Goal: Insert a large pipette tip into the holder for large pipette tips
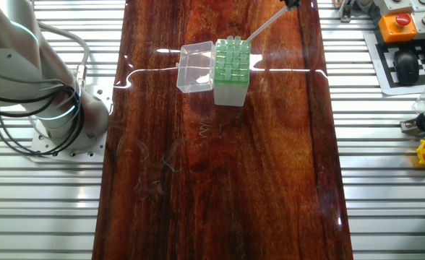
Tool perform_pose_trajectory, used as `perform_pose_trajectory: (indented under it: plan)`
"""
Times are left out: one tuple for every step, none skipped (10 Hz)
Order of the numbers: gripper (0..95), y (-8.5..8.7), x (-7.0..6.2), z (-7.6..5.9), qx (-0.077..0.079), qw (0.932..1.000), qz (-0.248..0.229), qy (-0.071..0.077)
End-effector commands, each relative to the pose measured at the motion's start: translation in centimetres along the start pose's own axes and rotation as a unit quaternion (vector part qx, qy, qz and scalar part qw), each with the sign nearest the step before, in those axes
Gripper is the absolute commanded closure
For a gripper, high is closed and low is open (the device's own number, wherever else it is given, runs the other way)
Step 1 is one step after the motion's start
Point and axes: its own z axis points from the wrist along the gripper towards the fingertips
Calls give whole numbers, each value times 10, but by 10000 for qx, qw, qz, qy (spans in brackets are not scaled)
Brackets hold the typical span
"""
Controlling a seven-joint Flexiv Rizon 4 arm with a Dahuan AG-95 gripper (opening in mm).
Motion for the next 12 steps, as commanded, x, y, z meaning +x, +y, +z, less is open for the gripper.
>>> perform_pose_trajectory:
  plan:
    - [190, 0, -6, -1, -89, 9999, -6, 108]
    - [190, -1, -12, -2, -151, 9996, -10, 223]
    - [190, -3, -18, -3, -207, 9992, 0, 337]
    - [380, -3, -22, -2, -239, 9988, 81, 414]
    - [380, -2, -31, -1, -302, 9976, 171, 604]
    - [760, -2, -40, 2, -312, 9958, 244, 822]
    - [760, -2, -45, 5, -319, 9933, 299, 1073]
    - [950, -2, -48, 11, -369, 9904, 312, 1295]
    - [950, -3, -48, 14, -426, 9882, 311, 1440]
    - [950, -4, -48, 16, -453, 9872, 315, 1495]
    - [950, -5, -48, 17, -459, 9872, 314, 1494]
    - [950, -5, -48, 17, -467, 9871, 310, 1501]
